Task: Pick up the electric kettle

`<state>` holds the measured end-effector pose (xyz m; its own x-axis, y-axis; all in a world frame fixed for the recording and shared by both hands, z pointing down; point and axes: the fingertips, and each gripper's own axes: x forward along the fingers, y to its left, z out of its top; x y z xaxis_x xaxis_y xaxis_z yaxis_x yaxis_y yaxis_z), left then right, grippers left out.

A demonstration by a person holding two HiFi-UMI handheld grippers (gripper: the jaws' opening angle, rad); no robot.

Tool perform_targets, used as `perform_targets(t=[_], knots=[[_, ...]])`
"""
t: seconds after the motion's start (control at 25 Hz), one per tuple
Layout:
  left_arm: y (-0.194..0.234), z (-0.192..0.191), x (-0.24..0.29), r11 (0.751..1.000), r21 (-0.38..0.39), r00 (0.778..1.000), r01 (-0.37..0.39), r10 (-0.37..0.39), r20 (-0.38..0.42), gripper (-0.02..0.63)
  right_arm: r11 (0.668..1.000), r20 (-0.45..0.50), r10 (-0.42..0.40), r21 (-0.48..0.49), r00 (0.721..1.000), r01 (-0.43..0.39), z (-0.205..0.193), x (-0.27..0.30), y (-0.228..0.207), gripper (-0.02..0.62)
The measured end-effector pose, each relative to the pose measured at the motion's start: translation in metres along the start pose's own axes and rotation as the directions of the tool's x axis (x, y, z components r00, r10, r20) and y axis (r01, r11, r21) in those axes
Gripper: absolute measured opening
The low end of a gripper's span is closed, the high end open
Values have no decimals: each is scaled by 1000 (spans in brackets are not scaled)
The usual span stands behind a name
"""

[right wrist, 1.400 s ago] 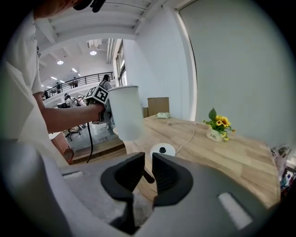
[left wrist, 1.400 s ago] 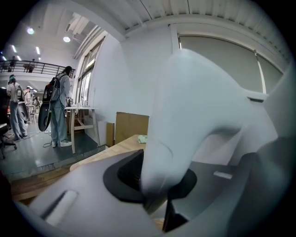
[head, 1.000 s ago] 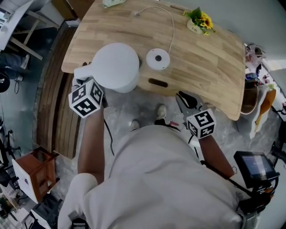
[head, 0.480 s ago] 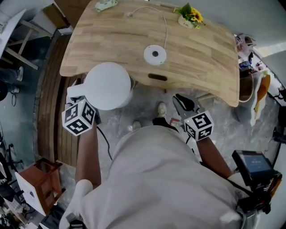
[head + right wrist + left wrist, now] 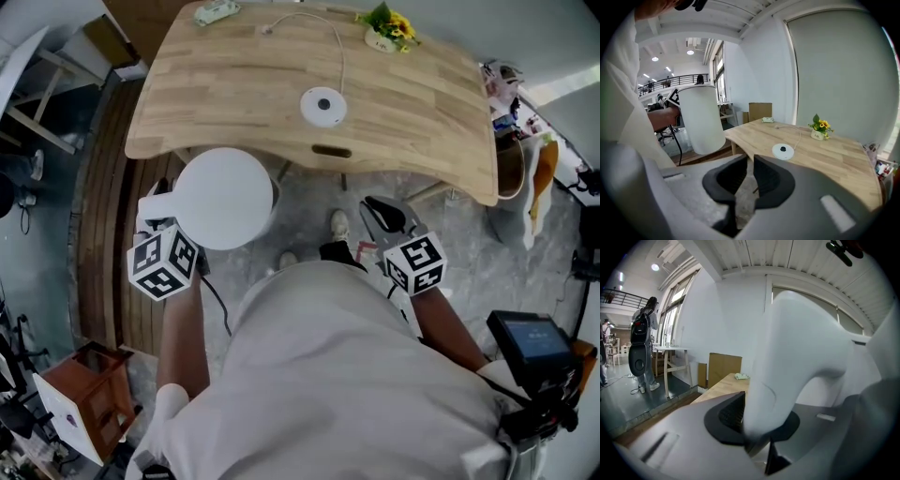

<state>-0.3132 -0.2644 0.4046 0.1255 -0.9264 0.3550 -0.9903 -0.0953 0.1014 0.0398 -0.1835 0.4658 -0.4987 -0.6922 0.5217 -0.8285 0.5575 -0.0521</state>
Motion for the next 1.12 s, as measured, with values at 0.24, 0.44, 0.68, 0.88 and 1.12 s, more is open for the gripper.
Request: perform_targets(t=[0.24,0.44,0.68,0.88,1.12], knots=[[11,-8,-14,1000,0,1000,3,-3,-9,67,1000,4,-6,-15,1000,6,0,-2,20,41],[16,-13,-23,1000,7,1000,10,-10,-10,69,1000,4,-13,-20,1000,14,-5,-5,31,37],[16,-17,-25,1000,8,1000,22,-22,-12,67,1000,7,-14,-27,1000,14,-7,-6,39,35],[10,-20,-24,999,11,999,34,-34,-18,67,1000,16,-13,-28,1000,14,-7,-7,42,32],[9,-20,-22,999,19,999,37,-37,-22,69,999,16,-13,-40,1000,14,-6,-7,44,31]])
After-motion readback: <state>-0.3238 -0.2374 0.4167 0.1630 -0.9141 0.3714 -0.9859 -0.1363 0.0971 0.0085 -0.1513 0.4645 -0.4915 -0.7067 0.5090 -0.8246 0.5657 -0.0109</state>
